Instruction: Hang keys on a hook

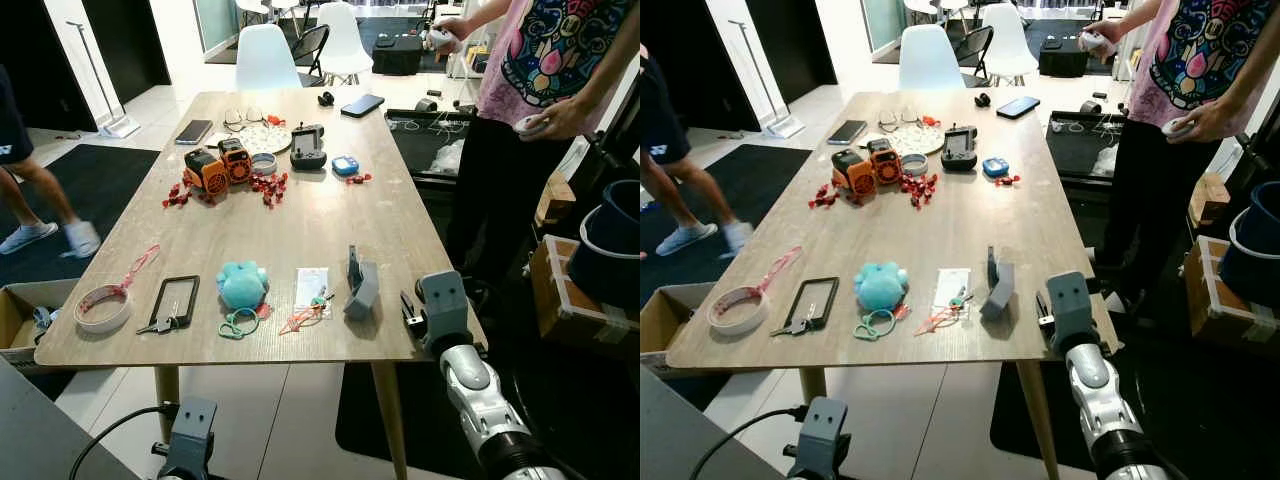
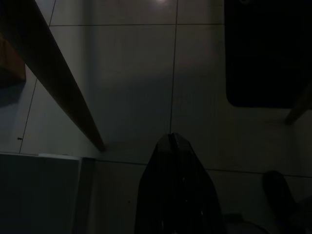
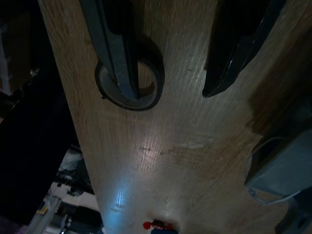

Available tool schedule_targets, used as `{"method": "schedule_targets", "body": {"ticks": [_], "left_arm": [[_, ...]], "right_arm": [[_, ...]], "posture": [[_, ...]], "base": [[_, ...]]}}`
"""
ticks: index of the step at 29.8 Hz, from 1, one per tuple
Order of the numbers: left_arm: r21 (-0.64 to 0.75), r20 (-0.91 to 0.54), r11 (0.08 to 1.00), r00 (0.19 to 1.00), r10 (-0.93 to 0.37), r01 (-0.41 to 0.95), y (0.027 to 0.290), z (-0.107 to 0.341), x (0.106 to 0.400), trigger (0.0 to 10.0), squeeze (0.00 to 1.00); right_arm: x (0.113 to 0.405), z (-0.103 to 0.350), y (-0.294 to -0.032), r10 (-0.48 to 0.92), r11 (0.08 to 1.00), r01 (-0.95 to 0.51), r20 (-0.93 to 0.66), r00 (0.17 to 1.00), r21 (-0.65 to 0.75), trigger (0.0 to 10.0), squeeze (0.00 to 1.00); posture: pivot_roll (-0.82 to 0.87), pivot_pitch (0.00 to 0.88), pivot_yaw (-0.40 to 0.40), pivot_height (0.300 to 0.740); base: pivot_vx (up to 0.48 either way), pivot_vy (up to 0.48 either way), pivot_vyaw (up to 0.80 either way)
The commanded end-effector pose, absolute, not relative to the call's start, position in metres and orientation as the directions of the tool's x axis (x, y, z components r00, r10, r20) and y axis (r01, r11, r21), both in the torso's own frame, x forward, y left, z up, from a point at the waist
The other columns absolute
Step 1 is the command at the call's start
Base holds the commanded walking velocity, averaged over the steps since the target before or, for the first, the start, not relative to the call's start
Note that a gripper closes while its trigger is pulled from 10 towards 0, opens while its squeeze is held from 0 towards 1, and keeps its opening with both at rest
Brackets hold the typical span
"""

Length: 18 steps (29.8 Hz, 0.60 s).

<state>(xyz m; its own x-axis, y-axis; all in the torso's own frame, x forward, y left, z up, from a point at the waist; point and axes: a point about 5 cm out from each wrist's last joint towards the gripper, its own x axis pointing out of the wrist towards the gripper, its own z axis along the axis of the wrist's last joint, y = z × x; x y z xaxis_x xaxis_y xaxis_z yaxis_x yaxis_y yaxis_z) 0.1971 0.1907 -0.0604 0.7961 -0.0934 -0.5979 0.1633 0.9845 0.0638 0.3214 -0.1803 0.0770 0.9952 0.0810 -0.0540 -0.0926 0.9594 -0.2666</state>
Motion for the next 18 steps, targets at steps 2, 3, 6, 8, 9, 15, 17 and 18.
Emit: {"method": "schedule_targets", "body": {"ticks": [2,3,6,8,9,15,17,18], "left_arm": [[0.065,-0.609,0.985,0.788,-0.089,0.162,0.191,-0.0623,0.1937,10.0,0.01],[0.065,-0.609,0.985,0.788,-0.089,0.162,0.191,-0.0623,0.1937,10.0,0.01],[0.066,-0.608,0.985,0.789,-0.088,0.161,0.1909,-0.0619,0.1943,10.0,0.02],[0.067,-0.608,0.985,0.789,-0.086,0.159,0.1909,-0.0619,0.1944,10.0,0.01],[0.066,-0.608,0.985,0.789,-0.086,0.158,0.1909,-0.062,0.1942,10.0,0.01],[0.066,-0.609,0.985,0.789,-0.085,0.157,0.191,-0.0623,0.1931,10.0,0.02],[0.065,-0.608,0.985,0.789,-0.086,0.157,0.1911,-0.0622,0.1928,10.0,0.01],[0.064,-0.608,0.986,0.79,-0.086,0.157,0.1911,-0.0621,0.1927,10.0,0.01]], "right_arm": [[0.3178,0.0743,-0.1783,0.096,0.95,-0.108,-0.055,0.994,-0.294,10.0,0.0],[0.3178,0.0743,-0.1783,0.096,0.95,-0.108,-0.055,0.994,-0.294,10.0,0.0],[0.3173,0.0754,-0.1784,0.098,0.937,-0.106,-0.04,0.994,-0.332,10.0,0.0],[0.3169,0.0764,-0.1785,0.093,0.94,-0.096,-0.025,0.995,-0.327,10.0,0.0],[0.3172,0.0758,-0.1806,0.058,0.963,-0.064,-0.031,0.998,-0.26,10.0,0.0],[0.3174,0.0719,-0.1828,0.021,0.988,-0.031,-0.066,0.998,-0.154,10.0,0.0],[0.3173,0.0698,-0.1815,0.028,0.989,-0.04,-0.084,0.996,-0.141,10.0,0.0],[0.3172,0.0684,-0.1806,0.033,0.99,-0.046,-0.096,0.995,-0.131,10.0,0.0]], "posture": [[0.03,0.077,0.038,0.74],[0.03,0.077,0.038,0.74],[0.04,0.088,0.036,0.74],[0.04,0.088,0.036,0.74],[0.04,0.091,0.035,0.74],[0.04,0.094,0.038,0.74],[0.04,0.094,0.037,0.74],[0.04,0.094,0.037,0.74]], "base": [[0.0,0.0,0.0],[0.0,0.0,0.0],[0.0,0.0,0.0],[0.0,0.0,0.0],[0.0,0.0,0.0],[0.0,0.0,0.0],[0.0,0.0,0.0],[0.0,0.0,0.0]]}}
